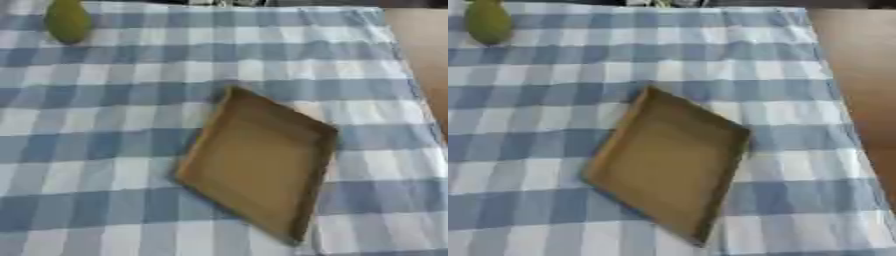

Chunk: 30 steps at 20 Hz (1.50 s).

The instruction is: Pick up objects on the table and place them in the box.

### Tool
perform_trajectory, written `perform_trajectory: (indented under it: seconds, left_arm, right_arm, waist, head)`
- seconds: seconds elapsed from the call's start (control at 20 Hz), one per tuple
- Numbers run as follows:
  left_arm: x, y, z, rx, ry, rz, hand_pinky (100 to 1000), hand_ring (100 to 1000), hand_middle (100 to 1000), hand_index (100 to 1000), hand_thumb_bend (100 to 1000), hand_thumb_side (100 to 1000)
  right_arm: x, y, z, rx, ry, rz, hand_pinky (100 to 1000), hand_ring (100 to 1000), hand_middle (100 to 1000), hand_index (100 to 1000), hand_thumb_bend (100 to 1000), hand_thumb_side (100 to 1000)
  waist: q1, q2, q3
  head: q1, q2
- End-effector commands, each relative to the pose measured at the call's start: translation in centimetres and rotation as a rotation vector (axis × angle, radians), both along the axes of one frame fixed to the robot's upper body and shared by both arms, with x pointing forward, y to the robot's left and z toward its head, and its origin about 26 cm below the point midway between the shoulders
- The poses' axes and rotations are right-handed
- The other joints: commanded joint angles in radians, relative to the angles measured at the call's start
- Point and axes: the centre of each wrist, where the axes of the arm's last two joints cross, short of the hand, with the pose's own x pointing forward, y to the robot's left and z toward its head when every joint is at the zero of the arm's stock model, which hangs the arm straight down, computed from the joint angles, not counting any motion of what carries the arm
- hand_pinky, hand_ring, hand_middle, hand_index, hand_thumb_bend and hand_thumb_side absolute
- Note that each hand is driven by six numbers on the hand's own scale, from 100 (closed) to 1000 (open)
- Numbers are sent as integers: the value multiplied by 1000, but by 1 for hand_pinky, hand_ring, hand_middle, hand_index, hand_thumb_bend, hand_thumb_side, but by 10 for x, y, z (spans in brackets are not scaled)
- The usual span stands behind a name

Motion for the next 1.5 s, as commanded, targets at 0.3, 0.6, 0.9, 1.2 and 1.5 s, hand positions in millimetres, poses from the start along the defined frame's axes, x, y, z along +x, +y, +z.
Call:
perform_trajectory:
  seconds: [0.3, 0.6, 0.9, 1.2, 1.5]
  left_arm:
    - [-3, 1, 14, 20, -53, -4, 733, 626, 676, 714, 100, 457]
    - [-3, 1, 15, 20, -55, -2, 737, 640, 690, 724, 100, 452]
    - [10, 9, 37, 109, 21, 39, 784, 726, 769, 759, 100, 417]
    - [35, 37, 75, 226, 133, 162, 830, 769, 818, 797, 100, 459]
    - [52, 78, 93, 244, 299, 290, 860, 796, 846, 830, 100, 493]
  right_arm:
    - [-4, 0, 9, -30, -28, -11, 761, 758, 691, 732, 100, 418]
    - [-4, 0, 9, -31, -26, -12, 761, 758, 690, 732, 100, 422]
    - [-4, 1, 9, -38, -21, -8, 762, 756, 691, 733, 100, 415]
    - [-3, 3, 11, -50, -17, 5, 762, 755, 691, 733, 100, 413]
    - [-2, 5, 13, -61, -13, 18, 763, 755, 690, 733, 100, 421]
  waist:
    - [1, -21, 2]
    - [2, -21, 1]
    - [5, -26, 1]
    - [9, -32, -7]
    - [19, -29, -26]
  head:
    - [2, -5]
    - [3, -6]
    - [4, 1]
    - [13, 11]
    - [31, 13]
